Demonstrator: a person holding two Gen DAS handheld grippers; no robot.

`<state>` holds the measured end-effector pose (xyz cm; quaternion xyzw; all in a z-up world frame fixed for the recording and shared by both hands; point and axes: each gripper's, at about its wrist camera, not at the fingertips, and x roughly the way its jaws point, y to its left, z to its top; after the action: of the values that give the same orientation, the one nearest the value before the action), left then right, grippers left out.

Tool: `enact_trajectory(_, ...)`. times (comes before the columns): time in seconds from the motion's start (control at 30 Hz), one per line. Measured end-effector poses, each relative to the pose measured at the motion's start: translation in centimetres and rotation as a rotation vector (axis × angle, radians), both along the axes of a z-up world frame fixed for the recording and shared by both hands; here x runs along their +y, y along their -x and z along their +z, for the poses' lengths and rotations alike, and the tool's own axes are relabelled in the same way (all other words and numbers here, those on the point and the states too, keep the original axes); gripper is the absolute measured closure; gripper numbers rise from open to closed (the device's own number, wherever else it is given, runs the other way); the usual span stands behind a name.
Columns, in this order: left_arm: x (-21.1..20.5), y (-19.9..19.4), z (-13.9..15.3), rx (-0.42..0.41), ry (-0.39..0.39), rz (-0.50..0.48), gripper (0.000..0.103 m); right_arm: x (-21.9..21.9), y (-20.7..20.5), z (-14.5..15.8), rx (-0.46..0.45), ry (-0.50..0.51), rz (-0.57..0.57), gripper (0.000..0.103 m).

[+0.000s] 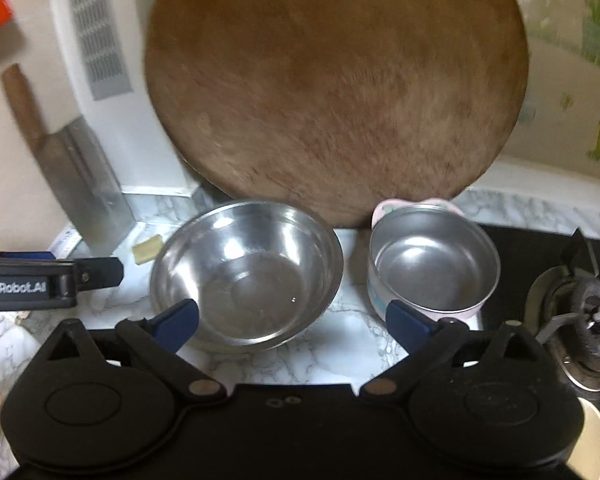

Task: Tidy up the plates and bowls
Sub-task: 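Move both open tools to the rim of the large steel bowl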

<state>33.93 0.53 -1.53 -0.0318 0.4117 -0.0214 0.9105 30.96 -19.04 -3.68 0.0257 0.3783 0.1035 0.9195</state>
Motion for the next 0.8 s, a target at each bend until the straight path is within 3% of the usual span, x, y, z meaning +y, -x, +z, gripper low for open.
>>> enact_trajectory(0.4, -0.5, -6.1, -4.3, 0.078, -0.022, 0.036, 0.011, -0.2, -4.5, -3.6, 0.129, -0.028, -0.039, 0.015)
enact_trajectory(0.8, -0.6, -10.1, -7.1, 0.138, 0.024, 0.044, 0.012, 0.5, -6.2, -5.1, 0.17, -0.059, -0.037, 0.026)
